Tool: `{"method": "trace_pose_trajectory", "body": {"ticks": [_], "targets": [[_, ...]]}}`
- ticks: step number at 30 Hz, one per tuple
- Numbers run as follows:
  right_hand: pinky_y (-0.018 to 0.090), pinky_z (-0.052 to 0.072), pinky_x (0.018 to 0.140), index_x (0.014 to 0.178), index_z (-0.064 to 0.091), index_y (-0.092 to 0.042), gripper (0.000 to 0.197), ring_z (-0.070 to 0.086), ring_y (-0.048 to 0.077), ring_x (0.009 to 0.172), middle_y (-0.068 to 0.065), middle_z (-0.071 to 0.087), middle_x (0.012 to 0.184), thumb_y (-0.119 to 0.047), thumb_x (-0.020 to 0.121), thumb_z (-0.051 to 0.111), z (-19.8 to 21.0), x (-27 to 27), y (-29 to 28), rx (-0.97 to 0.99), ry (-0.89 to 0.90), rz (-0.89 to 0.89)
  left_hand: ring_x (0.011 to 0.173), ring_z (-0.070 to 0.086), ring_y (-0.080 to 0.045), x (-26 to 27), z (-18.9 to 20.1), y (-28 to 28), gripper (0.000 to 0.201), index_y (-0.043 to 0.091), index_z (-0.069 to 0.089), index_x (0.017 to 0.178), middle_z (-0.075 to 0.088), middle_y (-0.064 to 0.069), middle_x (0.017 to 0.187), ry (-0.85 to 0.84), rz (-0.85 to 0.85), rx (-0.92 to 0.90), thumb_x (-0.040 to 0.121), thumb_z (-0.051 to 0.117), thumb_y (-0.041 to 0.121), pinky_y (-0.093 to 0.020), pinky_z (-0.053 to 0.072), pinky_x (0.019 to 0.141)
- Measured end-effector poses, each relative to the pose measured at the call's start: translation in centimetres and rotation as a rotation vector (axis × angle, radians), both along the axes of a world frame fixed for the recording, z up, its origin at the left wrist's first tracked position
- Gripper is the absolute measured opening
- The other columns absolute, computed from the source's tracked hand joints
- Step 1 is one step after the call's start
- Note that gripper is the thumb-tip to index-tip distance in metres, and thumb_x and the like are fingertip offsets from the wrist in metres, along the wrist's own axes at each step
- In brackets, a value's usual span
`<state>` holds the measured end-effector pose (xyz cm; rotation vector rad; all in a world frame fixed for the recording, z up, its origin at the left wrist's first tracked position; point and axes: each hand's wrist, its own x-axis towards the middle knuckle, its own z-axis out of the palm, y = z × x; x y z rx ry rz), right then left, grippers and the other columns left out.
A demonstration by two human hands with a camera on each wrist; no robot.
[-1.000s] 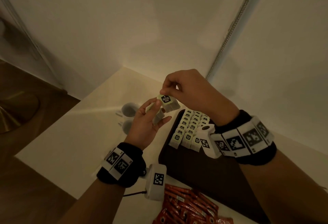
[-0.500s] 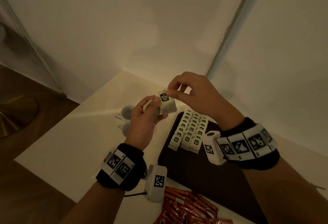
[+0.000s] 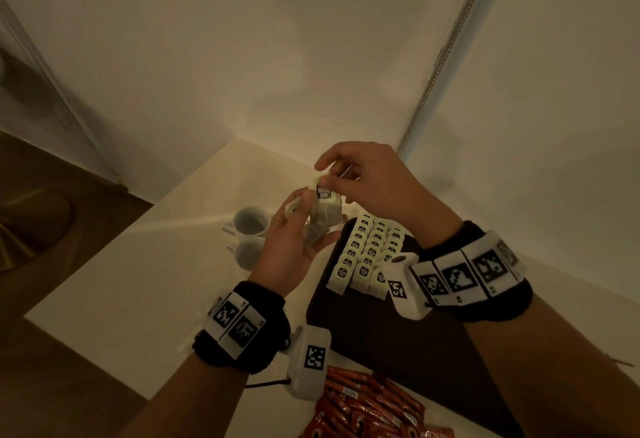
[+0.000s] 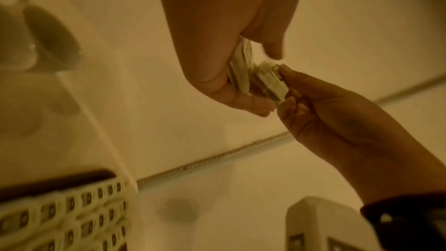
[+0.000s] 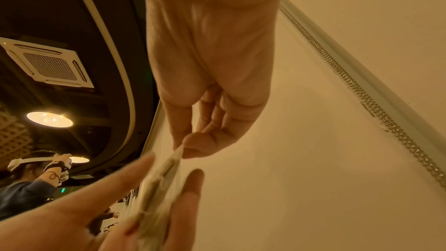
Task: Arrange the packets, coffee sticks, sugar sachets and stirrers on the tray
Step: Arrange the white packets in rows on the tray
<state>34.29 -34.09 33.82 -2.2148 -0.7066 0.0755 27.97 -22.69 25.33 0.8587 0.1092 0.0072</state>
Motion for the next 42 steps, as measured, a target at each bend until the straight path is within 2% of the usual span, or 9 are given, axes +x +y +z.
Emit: {"method": "trace_pose_trajectory", "body": {"ticks": [10, 18, 21, 23, 25, 28, 34, 38, 42], "targets": [[0.009, 0.048, 0.055, 0.1, 0.068, -0.013, 0.014, 0.065, 0.005, 0.049, -0.004, 0.064, 0.078, -0.013, 0.086, 0.065, -0.5, 0.1, -0.8, -0.02, 0.029, -0.11, 0.073, 0.068, -0.01, -0.1, -0.5, -1.0, 0.022, 0.011, 0.062, 0.098, 0.073, -0.002, 0.093, 0.063, -0.102, -0.191, 0.076, 0.061, 0.018, -0.016, 0.054, 0.058], [0.013, 0.047, 0.046, 0.091, 0.069, -0.012, 0.007, 0.064, 0.008, 0.051, -0.002, 0.064, 0.076, -0.015, 0.088, 0.064, -0.7, 0.1, -1.7, -0.017, 0.068, -0.113, 0.068, 0.068, -0.01, 0.2, -1.0, -1.6, 0.012, 0.009, 0.061, 0.089, 0.072, -0.002, 0.076, 0.056, -0.041, -0.144, 0.081, 0.058, 0.0, -0.015, 0.054, 0.059], [0.013, 0.049, 0.051, 0.09, 0.069, -0.02, 0.006, 0.06, 0.005, 0.061, -0.01, 0.061, 0.073, -0.021, 0.087, 0.064, -1.0, 0.2, -2.3, -0.043, 0.01, -0.105, 0.067, 0.069, -0.01, 0.3, -1.3, -1.7, 0.019, 0.009, 0.06, 0.087, 0.072, -0.001, 0.073, 0.039, -0.038, -0.059, 0.085, 0.053, -0.008, -0.016, 0.054, 0.061], [0.008, 0.046, 0.056, 0.09, 0.069, -0.024, 0.006, 0.056, -0.002, 0.063, -0.014, 0.06, 0.074, -0.025, 0.087, 0.064, -1.3, 0.2, -3.1, -0.046, -0.019, -0.12, 0.075, 0.07, -0.012, 0.4, -1.9, -1.4, 0.014, 0.009, 0.06, 0.092, 0.074, -0.003, 0.081, 0.053, -0.041, -0.04, 0.082, 0.057, 0.001, -0.018, 0.056, 0.068], [0.003, 0.043, 0.058, 0.091, 0.069, -0.023, 0.006, 0.055, -0.01, 0.062, -0.017, 0.059, 0.073, -0.022, 0.087, 0.064, -2.1, 0.1, -4.2, -0.044, 0.006, -0.131, 0.087, 0.07, -0.018, 0.6, -2.8, -0.7, 0.026, 0.007, 0.06, 0.101, 0.073, -0.008, 0.094, 0.131, -0.006, -0.073, 0.077, 0.061, 0.019, -0.023, 0.057, 0.075], [0.005, 0.042, 0.062, 0.095, 0.069, -0.015, 0.009, 0.054, -0.007, 0.063, -0.017, 0.058, 0.076, -0.015, 0.088, 0.063, -5.5, -0.1, -6.1, -0.112, 0.113, -0.132, 0.093, 0.07, -0.025, 1.1, -3.9, 0.8, 0.039, 0.004, 0.06, 0.107, 0.072, -0.013, 0.1, 0.296, 0.073, -0.187, 0.087, 0.056, 0.037, -0.026, 0.058, 0.073], [0.013, 0.04, 0.077, 0.11, 0.064, -0.01, 0.02, 0.054, 0.009, 0.093, 0.004, 0.064, 0.11, -0.014, 0.092, 0.058, -16.0, -0.5, -8.6, -0.453, 0.419, -0.144, 0.095, 0.07, -0.028, 1.4, -3.6, 1.8, 0.046, 0.004, 0.06, 0.108, 0.072, -0.016, 0.104, 0.304, 0.003, -0.239, 0.097, 0.039, 0.044, -0.03, 0.058, 0.081], [0.022, 0.044, 0.086, 0.108, 0.064, -0.007, 0.02, 0.058, 0.017, 0.102, 0.009, 0.063, 0.113, -0.014, 0.091, 0.059, -19.8, -1.1, -8.9, -0.464, 0.495, -0.183, 0.093, 0.071, -0.027, 1.5, -3.8, 1.9, 0.046, 0.004, 0.06, 0.108, 0.072, -0.016, 0.101, 0.308, -0.003, -0.228, 0.098, 0.038, 0.043, -0.029, 0.059, 0.078], [0.02, 0.046, 0.083, 0.105, 0.065, -0.007, 0.018, 0.06, 0.017, 0.1, 0.009, 0.065, 0.11, -0.015, 0.09, 0.06, -21.4, -0.7, -8.8, -0.413, 0.452, -0.307, 0.092, 0.071, -0.028, 1.5, -4.2, 2.1, 0.047, 0.004, 0.06, 0.107, 0.072, -0.017, 0.1, 0.316, 0.01, -0.229, 0.098, 0.036, 0.044, -0.031, 0.058, 0.079]]}}
